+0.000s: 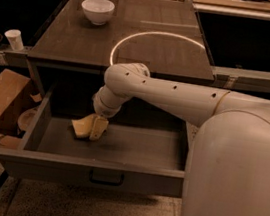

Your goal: Pick sponge from top drawer and place on counter

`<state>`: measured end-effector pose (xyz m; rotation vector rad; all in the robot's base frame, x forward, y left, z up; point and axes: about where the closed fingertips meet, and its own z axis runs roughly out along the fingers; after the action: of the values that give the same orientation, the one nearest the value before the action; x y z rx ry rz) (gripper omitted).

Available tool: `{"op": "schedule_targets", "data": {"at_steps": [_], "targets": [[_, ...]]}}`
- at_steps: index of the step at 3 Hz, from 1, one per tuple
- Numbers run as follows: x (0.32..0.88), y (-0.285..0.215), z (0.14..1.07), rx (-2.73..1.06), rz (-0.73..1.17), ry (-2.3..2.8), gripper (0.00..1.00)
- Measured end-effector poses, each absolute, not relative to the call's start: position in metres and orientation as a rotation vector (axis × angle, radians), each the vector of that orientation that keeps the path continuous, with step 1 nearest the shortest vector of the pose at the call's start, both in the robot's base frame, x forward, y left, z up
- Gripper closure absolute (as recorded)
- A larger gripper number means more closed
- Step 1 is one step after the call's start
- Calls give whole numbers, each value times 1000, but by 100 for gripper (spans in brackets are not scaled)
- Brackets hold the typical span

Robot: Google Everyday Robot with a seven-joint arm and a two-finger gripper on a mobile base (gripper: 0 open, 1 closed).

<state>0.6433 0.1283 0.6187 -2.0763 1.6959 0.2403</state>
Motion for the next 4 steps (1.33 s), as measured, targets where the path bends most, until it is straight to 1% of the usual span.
{"op": "schedule_targets", "data": {"at_steps": [3, 4], "targets": [[636, 131, 614, -2142, 172, 1685, 85], [602, 133, 662, -2105, 145, 1520, 100]]}}
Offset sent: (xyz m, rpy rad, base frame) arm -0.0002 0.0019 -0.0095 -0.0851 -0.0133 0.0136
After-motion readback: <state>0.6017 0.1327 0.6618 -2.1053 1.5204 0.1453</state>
